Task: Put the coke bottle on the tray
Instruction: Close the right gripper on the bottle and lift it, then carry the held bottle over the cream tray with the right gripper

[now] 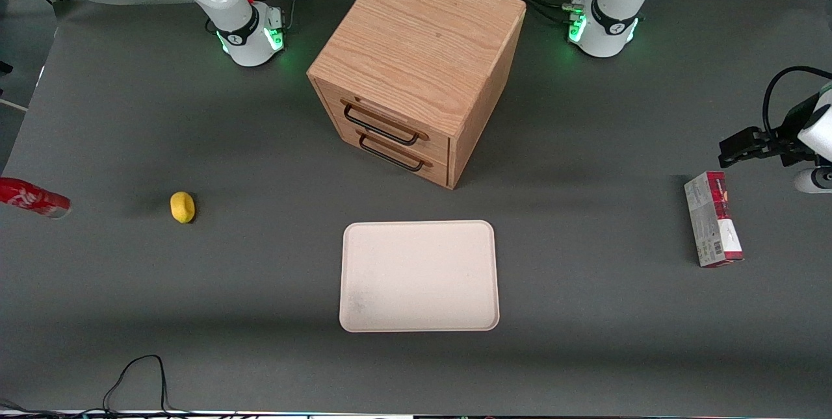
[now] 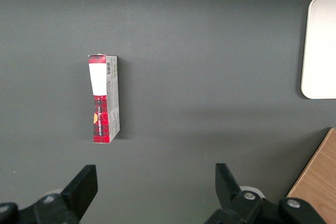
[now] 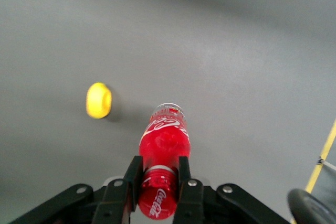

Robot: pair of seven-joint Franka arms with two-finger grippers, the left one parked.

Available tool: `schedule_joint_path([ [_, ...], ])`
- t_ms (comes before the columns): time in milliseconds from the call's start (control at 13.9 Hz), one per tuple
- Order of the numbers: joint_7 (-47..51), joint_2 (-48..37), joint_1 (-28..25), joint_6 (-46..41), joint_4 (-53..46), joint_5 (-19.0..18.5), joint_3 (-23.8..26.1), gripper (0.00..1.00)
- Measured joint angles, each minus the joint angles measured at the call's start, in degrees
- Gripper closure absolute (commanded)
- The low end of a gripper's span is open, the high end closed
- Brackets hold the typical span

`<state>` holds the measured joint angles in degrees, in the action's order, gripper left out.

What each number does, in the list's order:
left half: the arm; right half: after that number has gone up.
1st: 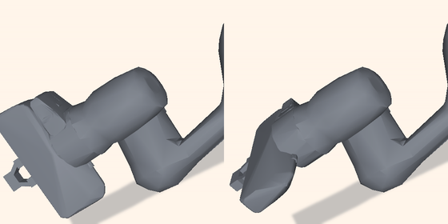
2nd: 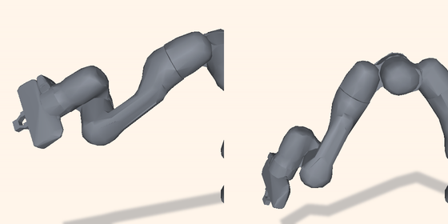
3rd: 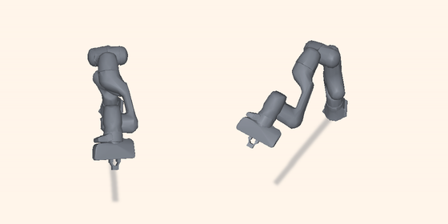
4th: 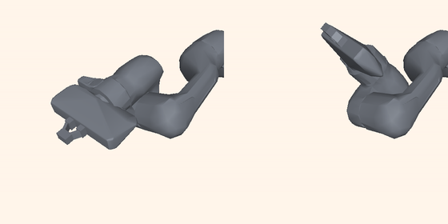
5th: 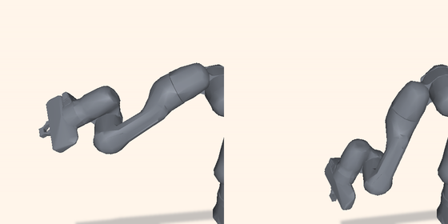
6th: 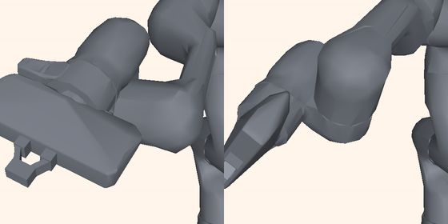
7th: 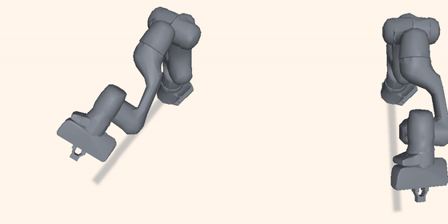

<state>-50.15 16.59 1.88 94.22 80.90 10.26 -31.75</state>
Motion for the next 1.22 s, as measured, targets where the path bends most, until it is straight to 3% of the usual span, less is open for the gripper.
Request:
schedule_joint_path([
  [287, 0.0, -0.71, 0.18, -14.39, -14.65, -0.03, -0.19, 1.0],
  [647, 1.49, -0.01, -2.46, -17.7, -20.28, 0.09, 2.95, 1.0],
  [1006, 22.22, 6.06, -8.65, -15.66, -24.52, 0.04, 17.67, 1.0],
  [1222, 35.05, 11.34, -16.05, -14.44, -28.73, -0.55, 19.37, 1.0],
])
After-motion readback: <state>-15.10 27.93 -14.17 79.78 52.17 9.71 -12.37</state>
